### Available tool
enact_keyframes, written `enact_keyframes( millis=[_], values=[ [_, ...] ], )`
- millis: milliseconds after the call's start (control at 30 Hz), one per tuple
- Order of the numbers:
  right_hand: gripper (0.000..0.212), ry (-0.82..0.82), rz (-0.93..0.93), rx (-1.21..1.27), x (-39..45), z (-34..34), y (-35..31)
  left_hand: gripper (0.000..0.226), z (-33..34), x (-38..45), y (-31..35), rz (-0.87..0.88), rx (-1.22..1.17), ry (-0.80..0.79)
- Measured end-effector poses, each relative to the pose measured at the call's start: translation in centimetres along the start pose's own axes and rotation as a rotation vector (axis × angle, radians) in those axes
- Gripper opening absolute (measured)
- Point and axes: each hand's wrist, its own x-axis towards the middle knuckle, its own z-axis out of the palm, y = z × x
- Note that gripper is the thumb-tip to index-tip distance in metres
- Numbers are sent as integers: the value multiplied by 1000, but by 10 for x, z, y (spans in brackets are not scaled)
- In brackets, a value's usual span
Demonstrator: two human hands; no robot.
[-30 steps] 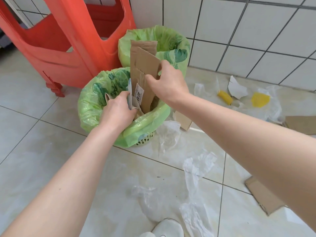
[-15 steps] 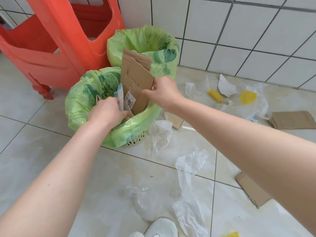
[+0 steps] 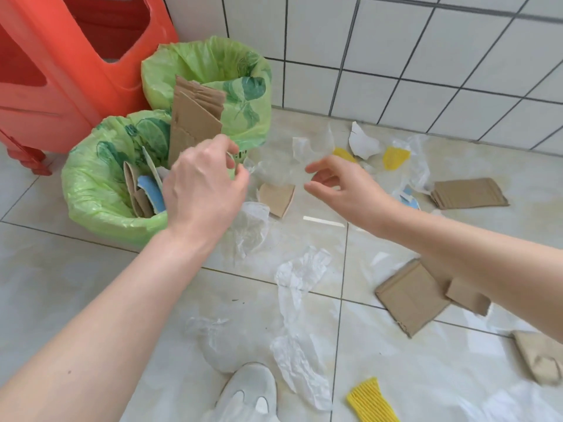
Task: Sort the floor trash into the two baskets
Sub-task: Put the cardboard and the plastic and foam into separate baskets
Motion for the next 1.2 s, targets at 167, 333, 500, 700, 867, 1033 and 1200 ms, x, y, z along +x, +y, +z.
enact_keyframes(
  millis=[167,333,500,700,867,1033,1200],
  values=[
    [24,-38,122,-45,-61,-23,62,23,42,-44,30,77,-5,-229],
    [21,-153,213,-200,-113,-32,132,27,97,-83,34,110,99,-561],
    [37,-330,260,-509,-140,-33,194,31,145,-85,24,151,221,-797],
    [83,-492,157,-994,-133,-26,229,41,184,-52,10,214,332,-891],
    [91,-532,8,-1032,-118,-20,227,51,203,-26,7,318,423,-823],
    [90,-537,-77,-1042,-110,-17,234,72,222,-8,2,324,454,-788],
    [85,-460,-235,-1050,-109,-13,240,90,232,9,-1,281,490,-857]
  ],
)
